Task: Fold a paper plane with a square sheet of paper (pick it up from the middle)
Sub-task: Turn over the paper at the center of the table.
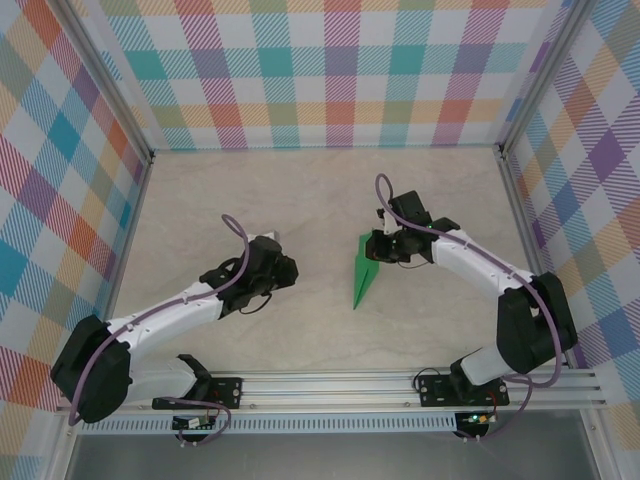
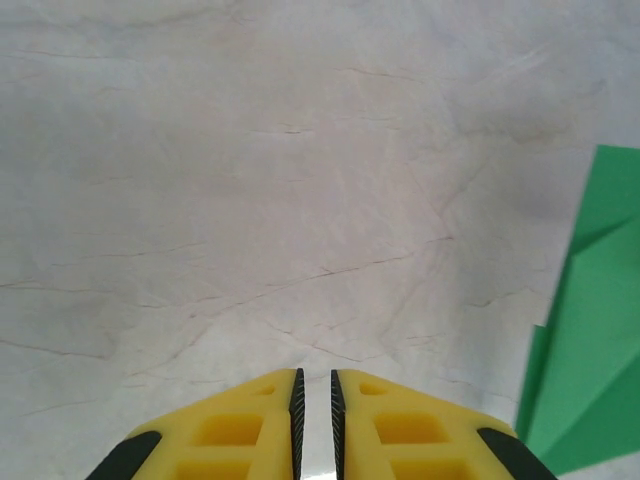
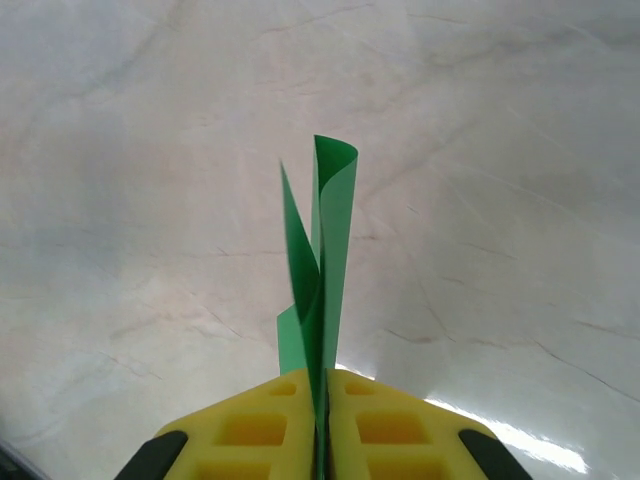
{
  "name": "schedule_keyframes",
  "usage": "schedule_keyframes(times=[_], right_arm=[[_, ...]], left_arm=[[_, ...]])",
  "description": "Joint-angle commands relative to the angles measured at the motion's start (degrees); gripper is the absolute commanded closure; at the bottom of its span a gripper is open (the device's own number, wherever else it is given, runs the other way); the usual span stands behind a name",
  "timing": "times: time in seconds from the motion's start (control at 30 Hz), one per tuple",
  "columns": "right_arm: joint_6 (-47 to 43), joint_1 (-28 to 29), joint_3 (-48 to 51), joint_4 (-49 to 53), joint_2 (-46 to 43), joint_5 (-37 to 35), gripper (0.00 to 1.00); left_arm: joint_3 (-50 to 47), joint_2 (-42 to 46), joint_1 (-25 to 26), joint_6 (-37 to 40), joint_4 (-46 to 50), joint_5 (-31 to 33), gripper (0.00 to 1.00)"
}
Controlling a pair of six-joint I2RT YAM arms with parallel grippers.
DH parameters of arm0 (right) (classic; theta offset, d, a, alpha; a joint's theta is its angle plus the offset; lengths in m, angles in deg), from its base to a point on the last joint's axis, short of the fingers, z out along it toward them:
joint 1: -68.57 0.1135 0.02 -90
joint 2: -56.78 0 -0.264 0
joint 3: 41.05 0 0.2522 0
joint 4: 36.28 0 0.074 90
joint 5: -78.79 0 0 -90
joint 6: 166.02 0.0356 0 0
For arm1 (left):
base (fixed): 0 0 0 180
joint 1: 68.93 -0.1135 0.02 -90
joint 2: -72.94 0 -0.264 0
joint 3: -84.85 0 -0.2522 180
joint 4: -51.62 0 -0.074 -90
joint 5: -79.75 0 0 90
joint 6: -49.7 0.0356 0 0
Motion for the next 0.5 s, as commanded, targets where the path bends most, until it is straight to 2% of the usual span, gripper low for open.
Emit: schedule_keyframes(times=[0.0,0.3,0.47], right_arm=[[-3.5,0.0,-1.4,9.7,-1.7,-4.9,0.90],[-2.7,0.1,-2.7,11.0,-4.1,-4.3,0.89],[-3.1,1.2,-4.0,13.4,-4.1,-6.7,0.89]], left_arm=[[-1.2,1.5,-0.6,-0.9,2.5,3.9,0.83],[-1.9,3.7,-0.6,0.1,1.6,5.2,0.83],[-1.9,5.6,-0.6,1.2,2.0,6.4,0.82]])
